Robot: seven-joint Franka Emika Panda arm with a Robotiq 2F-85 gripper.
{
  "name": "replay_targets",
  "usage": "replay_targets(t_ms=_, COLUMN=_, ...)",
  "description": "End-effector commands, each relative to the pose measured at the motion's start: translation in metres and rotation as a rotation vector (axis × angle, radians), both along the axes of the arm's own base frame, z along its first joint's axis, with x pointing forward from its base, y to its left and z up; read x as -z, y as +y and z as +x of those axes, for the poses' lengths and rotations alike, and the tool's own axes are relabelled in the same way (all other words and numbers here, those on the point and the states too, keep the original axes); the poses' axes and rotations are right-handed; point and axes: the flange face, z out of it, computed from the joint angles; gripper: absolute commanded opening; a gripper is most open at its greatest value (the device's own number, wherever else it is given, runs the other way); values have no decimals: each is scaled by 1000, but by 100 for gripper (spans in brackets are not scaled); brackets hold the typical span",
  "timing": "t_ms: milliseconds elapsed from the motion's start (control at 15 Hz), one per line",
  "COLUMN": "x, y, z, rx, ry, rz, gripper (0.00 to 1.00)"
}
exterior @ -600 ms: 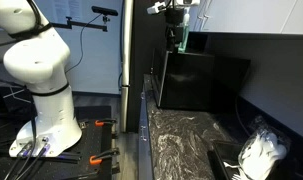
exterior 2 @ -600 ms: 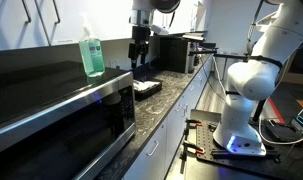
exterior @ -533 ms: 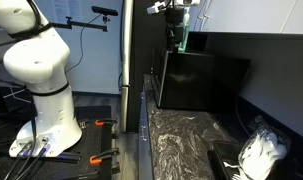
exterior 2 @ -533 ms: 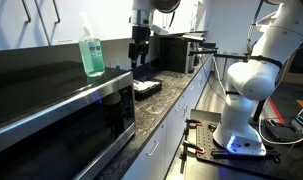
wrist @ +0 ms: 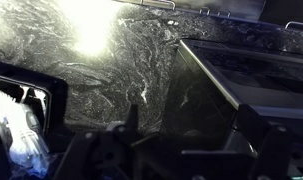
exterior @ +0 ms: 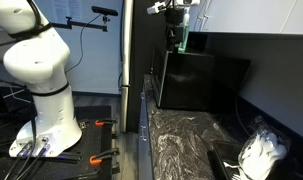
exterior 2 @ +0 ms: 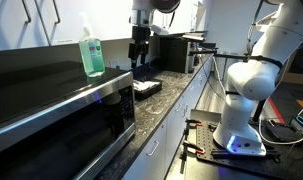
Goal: Put the hand sanitizer over the counter
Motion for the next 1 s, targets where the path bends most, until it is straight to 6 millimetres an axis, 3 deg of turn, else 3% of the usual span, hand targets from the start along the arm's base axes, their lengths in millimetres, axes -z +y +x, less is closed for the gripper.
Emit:
replay_targets(t_ms=0, x=-12, y=8, z=2, rx=-19, ry=-37, rz=-19, gripper=100)
replay_targets(t_ms=467, x=-44, y=38, z=9, rx=-109, ry=-102, rz=-89, gripper=100)
replay_targets(t_ms=933, x=-70, y=49, z=17, rx=-241, ry=-171, rz=-223, gripper=100)
